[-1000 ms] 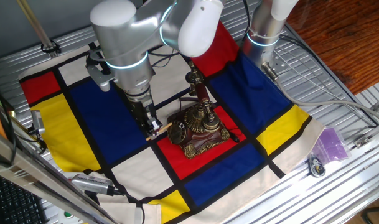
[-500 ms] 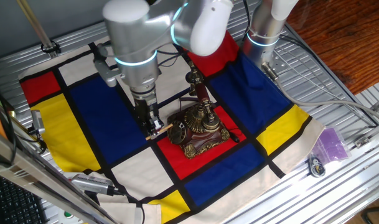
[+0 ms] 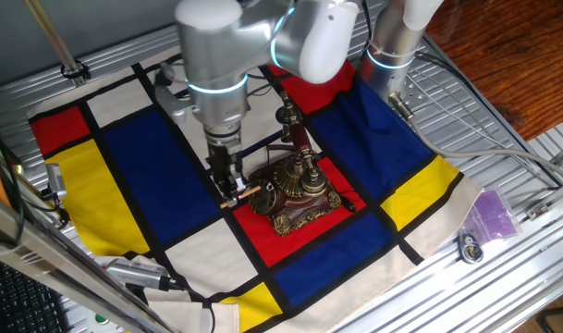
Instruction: Dial a number on an old rotary phone
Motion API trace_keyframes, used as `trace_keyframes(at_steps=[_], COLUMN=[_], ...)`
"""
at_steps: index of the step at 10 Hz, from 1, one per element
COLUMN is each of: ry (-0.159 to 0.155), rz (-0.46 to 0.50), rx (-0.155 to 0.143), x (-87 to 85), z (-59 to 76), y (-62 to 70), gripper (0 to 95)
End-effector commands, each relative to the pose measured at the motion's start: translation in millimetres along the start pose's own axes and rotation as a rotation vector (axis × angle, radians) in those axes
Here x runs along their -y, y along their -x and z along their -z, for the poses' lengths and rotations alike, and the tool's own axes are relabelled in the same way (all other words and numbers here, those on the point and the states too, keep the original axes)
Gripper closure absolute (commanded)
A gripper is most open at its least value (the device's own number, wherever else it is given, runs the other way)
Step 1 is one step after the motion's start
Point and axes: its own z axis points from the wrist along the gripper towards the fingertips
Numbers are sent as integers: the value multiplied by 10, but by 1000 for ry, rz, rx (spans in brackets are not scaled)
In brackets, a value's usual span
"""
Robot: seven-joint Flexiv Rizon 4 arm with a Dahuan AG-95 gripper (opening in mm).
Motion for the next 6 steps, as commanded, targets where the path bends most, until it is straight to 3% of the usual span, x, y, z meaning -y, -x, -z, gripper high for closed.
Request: trace_keyframes(at_steps=[1,6], ry=[-1,-7], rz=[-4,0], rx=[1,13], x=[-17,-52], z=[-19,-113], y=[-68,-118], gripper=[950,950])
